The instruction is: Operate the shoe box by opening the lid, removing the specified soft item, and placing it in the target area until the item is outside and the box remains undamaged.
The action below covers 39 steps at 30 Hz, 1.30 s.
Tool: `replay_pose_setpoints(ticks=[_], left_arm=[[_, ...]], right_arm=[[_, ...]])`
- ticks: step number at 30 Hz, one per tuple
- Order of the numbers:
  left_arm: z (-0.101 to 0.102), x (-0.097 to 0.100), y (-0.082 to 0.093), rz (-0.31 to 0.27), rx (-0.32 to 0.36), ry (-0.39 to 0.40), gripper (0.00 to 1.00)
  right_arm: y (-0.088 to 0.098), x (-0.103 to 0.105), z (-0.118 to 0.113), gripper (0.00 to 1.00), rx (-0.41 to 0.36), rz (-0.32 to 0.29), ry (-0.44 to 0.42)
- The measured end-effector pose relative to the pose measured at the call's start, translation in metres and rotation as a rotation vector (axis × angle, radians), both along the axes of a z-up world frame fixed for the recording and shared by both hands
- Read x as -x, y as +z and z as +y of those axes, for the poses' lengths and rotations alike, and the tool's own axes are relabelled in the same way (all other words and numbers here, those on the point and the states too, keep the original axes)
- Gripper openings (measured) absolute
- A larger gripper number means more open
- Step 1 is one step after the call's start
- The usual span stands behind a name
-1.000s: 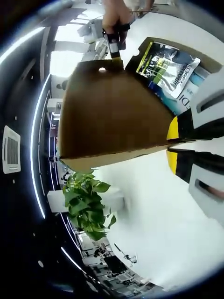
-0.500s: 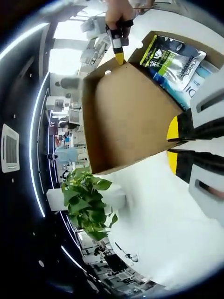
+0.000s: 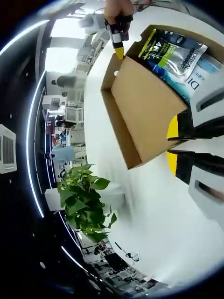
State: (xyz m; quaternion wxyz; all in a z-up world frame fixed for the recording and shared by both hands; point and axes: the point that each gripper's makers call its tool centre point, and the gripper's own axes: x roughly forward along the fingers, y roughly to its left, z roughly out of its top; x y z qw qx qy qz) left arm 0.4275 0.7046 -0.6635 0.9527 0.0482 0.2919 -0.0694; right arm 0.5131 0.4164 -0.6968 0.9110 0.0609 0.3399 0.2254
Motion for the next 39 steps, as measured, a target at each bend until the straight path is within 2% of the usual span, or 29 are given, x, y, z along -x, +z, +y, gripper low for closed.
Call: replay_pose_setpoints(ticks=[3, 6, 8, 20, 23, 29, 32, 39], left_arm=[[0.001, -0.001, -0.001, 0.004, 0.006, 0.0, 0.07], [-0.002, -0.002, -0.003, 0.008, -0.002, -0.018, 0.0], [-0.003, -0.002, -0.003, 0.007, -0.018, -0.025, 0.0], [-0.003, 0.002, 0.0, -0.004, 0.025, -0.028, 0.0], [-0.003, 0.005, 0.002, -0.007, 0.032, -0.029, 0.0], [-0.005, 0.011, 0.008, -0.019, 0.07, -0.024, 0.01], [-0.007, 0.015, 0.011, -0.025, 0.139, -0.004, 0.06], [-0.007, 0.028, 0.021, -0.039, 0.187, 0.023, 0.09]], right_arm=[[-0.001, 0.0, 0.0, 0.0, -0.002, 0.002, -0.011], [-0.001, -0.001, 0.0, 0.01, 0.0, 0.007, -0.019], [-0.002, -0.001, -0.001, 0.01, 0.0, 0.01, -0.022], [0.0, 0.005, -0.003, 0.02, 0.001, 0.026, -0.03], [0.002, 0.009, -0.006, 0.05, 0.007, 0.03, -0.025], [0.01, 0.016, -0.015, 0.08, -0.004, 0.017, -0.031], [0.013, 0.021, -0.019, 0.1, -0.011, 0.012, -0.037], [0.019, 0.042, -0.023, 0.14, -0.032, 0.013, -0.022]])
